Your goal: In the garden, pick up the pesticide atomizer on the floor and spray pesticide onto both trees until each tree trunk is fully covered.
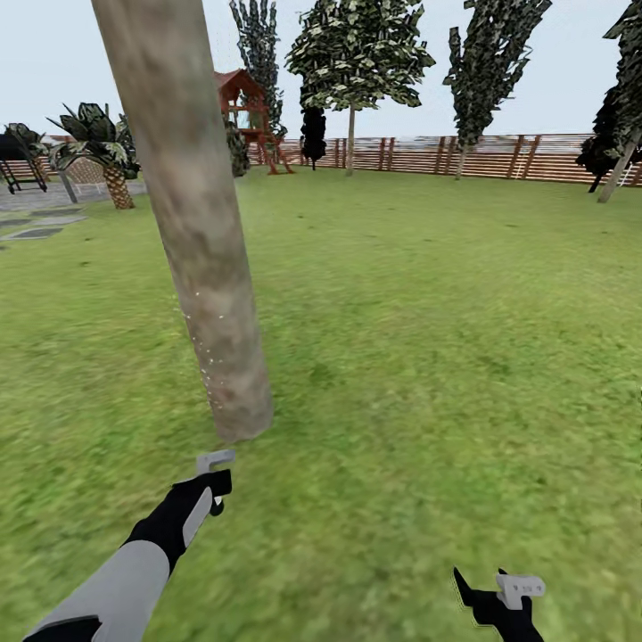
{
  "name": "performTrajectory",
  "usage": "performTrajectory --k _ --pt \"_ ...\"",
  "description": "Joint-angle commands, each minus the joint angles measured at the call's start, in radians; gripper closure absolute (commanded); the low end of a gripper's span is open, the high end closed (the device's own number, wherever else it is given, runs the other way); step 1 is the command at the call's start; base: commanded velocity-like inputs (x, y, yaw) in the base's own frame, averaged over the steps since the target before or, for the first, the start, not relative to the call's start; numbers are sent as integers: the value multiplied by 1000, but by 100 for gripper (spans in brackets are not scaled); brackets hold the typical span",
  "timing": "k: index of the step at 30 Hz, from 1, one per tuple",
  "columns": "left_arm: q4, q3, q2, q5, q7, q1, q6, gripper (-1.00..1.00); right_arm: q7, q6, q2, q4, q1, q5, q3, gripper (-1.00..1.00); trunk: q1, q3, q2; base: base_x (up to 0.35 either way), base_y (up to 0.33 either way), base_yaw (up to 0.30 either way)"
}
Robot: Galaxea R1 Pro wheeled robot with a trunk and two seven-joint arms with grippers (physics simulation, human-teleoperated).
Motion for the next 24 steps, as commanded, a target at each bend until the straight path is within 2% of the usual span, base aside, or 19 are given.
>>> performTrajectory --k 1,12,24 --pt "0 0 0 0 0 0 0 100 0 0 0 0 0 0 0 -100 0 0 0 139 -273 3" --pt "0 0 0 0 0 0 -1 100 0 0 0 0 0 1 0 -100 0 0 0 124 -273 29" --pt "0 0 0 0 0 0 -1 100 0 0 0 0 0 1 0 -100 0 0 0 99 -273 265"
